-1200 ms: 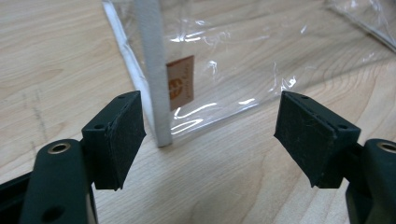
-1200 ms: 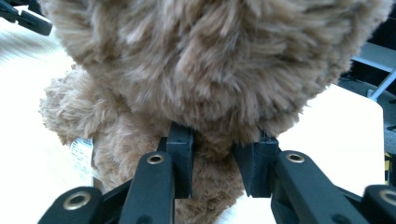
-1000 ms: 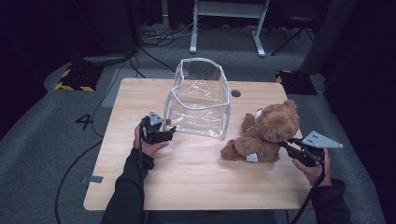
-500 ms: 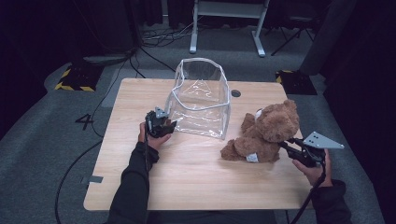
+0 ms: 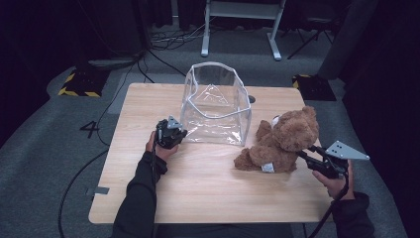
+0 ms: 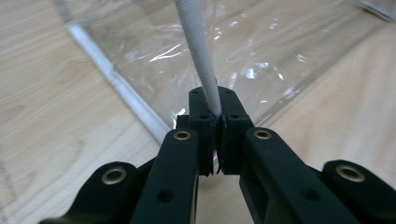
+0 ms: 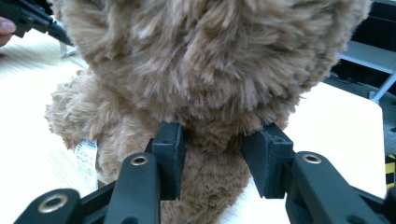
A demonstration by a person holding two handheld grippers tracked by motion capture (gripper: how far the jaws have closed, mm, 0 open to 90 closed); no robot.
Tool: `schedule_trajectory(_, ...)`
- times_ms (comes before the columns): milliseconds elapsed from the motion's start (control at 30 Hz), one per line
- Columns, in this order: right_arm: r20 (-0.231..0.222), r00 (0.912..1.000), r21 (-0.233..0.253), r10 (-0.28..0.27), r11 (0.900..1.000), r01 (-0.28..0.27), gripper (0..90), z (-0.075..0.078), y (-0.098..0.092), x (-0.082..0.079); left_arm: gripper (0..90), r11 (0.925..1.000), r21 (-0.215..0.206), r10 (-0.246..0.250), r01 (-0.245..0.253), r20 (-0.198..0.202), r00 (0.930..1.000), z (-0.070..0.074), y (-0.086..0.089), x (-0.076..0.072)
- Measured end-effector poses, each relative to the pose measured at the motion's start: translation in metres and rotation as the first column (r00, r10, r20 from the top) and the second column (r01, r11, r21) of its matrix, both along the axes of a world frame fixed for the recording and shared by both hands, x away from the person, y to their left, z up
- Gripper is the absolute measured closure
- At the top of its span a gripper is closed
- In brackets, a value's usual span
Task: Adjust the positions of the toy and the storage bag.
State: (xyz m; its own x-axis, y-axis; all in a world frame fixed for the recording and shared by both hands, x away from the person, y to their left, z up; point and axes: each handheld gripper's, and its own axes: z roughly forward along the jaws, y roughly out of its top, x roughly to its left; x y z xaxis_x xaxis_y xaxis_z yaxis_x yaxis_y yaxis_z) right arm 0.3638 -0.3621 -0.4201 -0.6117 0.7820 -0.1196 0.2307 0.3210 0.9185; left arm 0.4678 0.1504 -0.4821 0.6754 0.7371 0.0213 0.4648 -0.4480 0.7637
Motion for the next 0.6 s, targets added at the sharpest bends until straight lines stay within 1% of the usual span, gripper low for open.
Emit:
schedule_trajectory(133, 0.000, 1.0000, 0.004, 0.001, 1.000, -0.001, 59.9, 0.000, -0.002, -0.001, 86.6, 0.9980, -0.008, -0.063, 0.063, -0.022, 0.9978, 0.001, 0.001, -0.013)
schedule_trajectory(167, 0.000, 1.0000, 0.004, 0.001, 1.000, -0.001, 59.9, 0.000, -0.002, -0.001, 86.6, 0.9980, -0.008, -0.063, 0.063, -0.022, 0.9978, 0.001, 0.001, -0.013)
schedule_trajectory(200, 0.001, 1.0000, 0.006, 0.000, 1.000, 0.000, 59.9, 0.001, -0.002, -0.002, 86.6, 0.9968, -0.011, -0.079, 0.079, -0.027, 0.9965, 0.003, 0.003, -0.020)
schedule_trajectory(233, 0.003, 1.0000, 0.005, 0.001, 1.000, -0.001, 59.9, 0.001, -0.003, -0.002, 86.6, 0.9963, -0.004, -0.085, 0.085, -0.024, 0.9961, 0.004, 0.005, -0.025)
schedule_trajectory(300, 0.002, 1.0000, 0.006, 0.010, 1.000, -0.010, 59.7, 0.001, -0.003, -0.002, 86.6, 0.9958, -0.010, -0.091, 0.091, -0.030, 0.9954, 0.005, 0.010, -0.031)
schedule_trajectory(333, 0.004, 0.9999, 0.005, 0.011, 1.000, -0.011, 59.7, 0.000, -0.003, -0.002, 86.6, 0.9962, -0.007, -0.087, 0.087, -0.022, 0.9960, 0.006, 0.014, -0.034)
schedule_trajectory(367, 0.003, 0.9999, 0.005, 0.013, 1.000, -0.013, 59.7, 0.000, -0.003, -0.003, 86.6, 0.9958, -0.002, -0.091, 0.091, -0.025, 0.9955, 0.006, 0.018, -0.037)
schedule_trajectory(400, 0.003, 0.9999, 0.005, 0.013, 1.000, -0.013, 59.7, 0.000, -0.003, -0.003, 86.6, 0.9958, -0.002, -0.091, 0.091, -0.025, 0.9955, 0.006, 0.018, -0.037)
schedule_trajectory(433, 0.002, 0.9999, 0.005, 0.016, 1.000, -0.016, 59.4, 0.000, -0.002, -0.003, 86.6, 0.9959, -0.007, -0.090, 0.090, -0.027, 0.9956, 0.006, 0.025, -0.043)
schedule_trajectory(467, 0.002, 0.9999, 0.006, 0.016, 1.000, -0.016, 59.1, 0.000, -0.002, -0.003, 86.6, 0.9951, -0.009, -0.099, 0.099, -0.030, 0.9946, 0.006, 0.029, -0.045)
schedule_trajectory(500, 0.001, 0.9999, 0.006, 0.016, 1.000, -0.016, 59.0, 0.000, -0.003, -0.003, 86.6, 0.9951, -0.009, -0.099, 0.099, -0.030, 0.9946, 0.006, 0.029, -0.045)
schedule_trajectory(533, -0.001, 0.9998, 0.005, 0.018, 1.000, -0.018, 58.8, 0.000, -0.003, -0.004, 86.6, 0.9939, -0.020, -0.109, 0.108, -0.040, 0.9932, 0.005, 0.037, -0.049)
schedule_trajectory(600, -0.003, 0.9998, 0.003, 0.021, 1.000, -0.021, 57.9, -0.001, -0.002, -0.004, 86.6, 0.9941, -0.020, -0.107, 0.107, -0.039, 0.9934, 0.004, 0.041, -0.053)
